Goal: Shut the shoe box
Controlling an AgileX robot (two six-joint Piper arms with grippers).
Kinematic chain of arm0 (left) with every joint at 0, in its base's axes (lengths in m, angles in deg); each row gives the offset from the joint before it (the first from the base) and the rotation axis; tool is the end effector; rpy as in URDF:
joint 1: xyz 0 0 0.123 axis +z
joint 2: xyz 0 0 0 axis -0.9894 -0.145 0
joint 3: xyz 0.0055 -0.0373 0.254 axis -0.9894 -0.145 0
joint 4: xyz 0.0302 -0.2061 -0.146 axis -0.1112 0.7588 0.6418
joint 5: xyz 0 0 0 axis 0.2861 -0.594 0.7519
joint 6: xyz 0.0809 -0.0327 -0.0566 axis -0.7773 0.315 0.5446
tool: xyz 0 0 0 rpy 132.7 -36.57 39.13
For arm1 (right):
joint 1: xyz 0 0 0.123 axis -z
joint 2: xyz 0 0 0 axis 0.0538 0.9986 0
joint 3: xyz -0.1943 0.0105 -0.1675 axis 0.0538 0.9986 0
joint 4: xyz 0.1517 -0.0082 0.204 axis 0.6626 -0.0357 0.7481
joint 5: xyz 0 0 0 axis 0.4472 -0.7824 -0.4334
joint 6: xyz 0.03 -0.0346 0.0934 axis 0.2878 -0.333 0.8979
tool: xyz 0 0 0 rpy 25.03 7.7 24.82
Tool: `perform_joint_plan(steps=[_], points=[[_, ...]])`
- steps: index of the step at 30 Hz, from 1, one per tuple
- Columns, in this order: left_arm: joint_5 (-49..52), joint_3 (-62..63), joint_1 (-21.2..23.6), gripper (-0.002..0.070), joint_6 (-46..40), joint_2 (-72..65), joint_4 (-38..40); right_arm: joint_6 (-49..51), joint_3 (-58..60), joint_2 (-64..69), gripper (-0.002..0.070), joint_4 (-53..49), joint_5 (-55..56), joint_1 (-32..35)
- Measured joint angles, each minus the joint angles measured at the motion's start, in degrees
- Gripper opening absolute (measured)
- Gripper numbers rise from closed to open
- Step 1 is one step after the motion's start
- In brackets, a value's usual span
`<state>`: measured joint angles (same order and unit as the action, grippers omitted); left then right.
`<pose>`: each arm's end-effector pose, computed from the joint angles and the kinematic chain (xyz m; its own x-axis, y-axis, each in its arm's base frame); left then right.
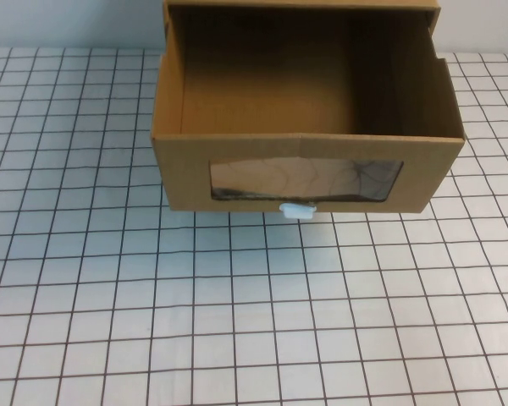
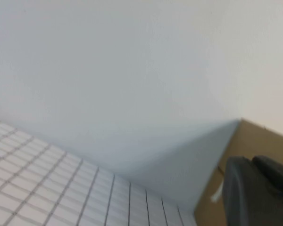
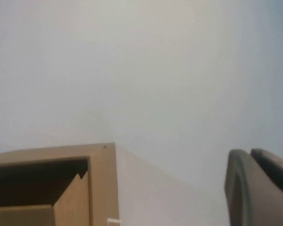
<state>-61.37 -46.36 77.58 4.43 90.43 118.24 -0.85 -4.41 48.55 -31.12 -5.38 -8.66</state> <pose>0.0972 0.0089 0.2251 0.2650 -0.4255 -0.8653 0.0353 0.9010 -0.4323 0.0890 0.0017 0.2466 0.4616 0.0497 -0.8857 -0.0396 0.9986 0.0354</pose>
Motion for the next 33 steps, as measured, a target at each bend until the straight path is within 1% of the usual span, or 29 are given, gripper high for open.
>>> perform_joint_plan(steps=[2, 5, 8, 13, 15, 18, 20, 22, 26, 29, 31, 33], points=[[-3.5, -0.1, 0.0, -0.0005, 1.3, 0.0, 0.8, 0.0, 0.0, 0.0, -0.0014, 0.0, 2.6, 0.0], [-10.9, -0.1, 0.0, -0.0005, 6.4, 0.0, 1.0, 0.0, 0.0, 0.0, -0.0014, 0.0, 9.1, 0.0], [-15.7, 0.5, 0.0, -0.0005, 11.6, 0.0, -1.6, 0.6, -1.2, 0.0, -0.0014, 0.3, 14.1, 0.0], [-18.2, 7.6, 0.0, -0.0005, 13.5, 0.0, -12.7, 3.3, -12.2, 0.0, -0.0014, -1.0, 13.5, 0.0], [-18.4, 11.9, 0.0, -0.0005, 13.8, 0.0, -17.6, 5.5, -18.7, 0.2, -0.0014, -1.9, 11.7, 0.0], [-17.0, 19.1, 0.0, -0.0005, 14.5, -2.4, -22.5, 9.1, -28.4, 3.6, -0.0014, -3.7, 7.2, 0.0], [-13.5, 24.4, 0.0, -0.0006, 15.0, -5.7, -24.1, 11.4, -35.5, 7.7, -0.0014, -5.3, 2.2, 0.0], [-6.8, 31.3, 0.0, -0.0005, 15.3, -10.3, -24.8, 13.8, -41.9, 12.1, -0.0014, -6.4, -5.4, 0.0], [13.2, 45.6, 0.0, -0.0005, 15.4, -20.4, -26.3, 15.8, -54.9, 22.9, -0.0014, -6.8, -28.6, 0.0], [27.9, 54.7, 0.0, -0.0006, 15.4, -28.4, -27.2, 15.5, -61.3, 31.8, -0.0014, -7.6, -43.8, 0.0], [33.7, 58.5, 0.0, -0.0005, 15.4, -33.2, -27.3, 13.4, -63.2, 36.2, -0.0014, -8.3, -48.7, 0.0], [34.5, 59.9, 0.0, -0.0005, 15.4, -37.0, -27.1, 12.2, -63.5, 40.0, -0.0014, -7.9, -50.9, 0.0]])
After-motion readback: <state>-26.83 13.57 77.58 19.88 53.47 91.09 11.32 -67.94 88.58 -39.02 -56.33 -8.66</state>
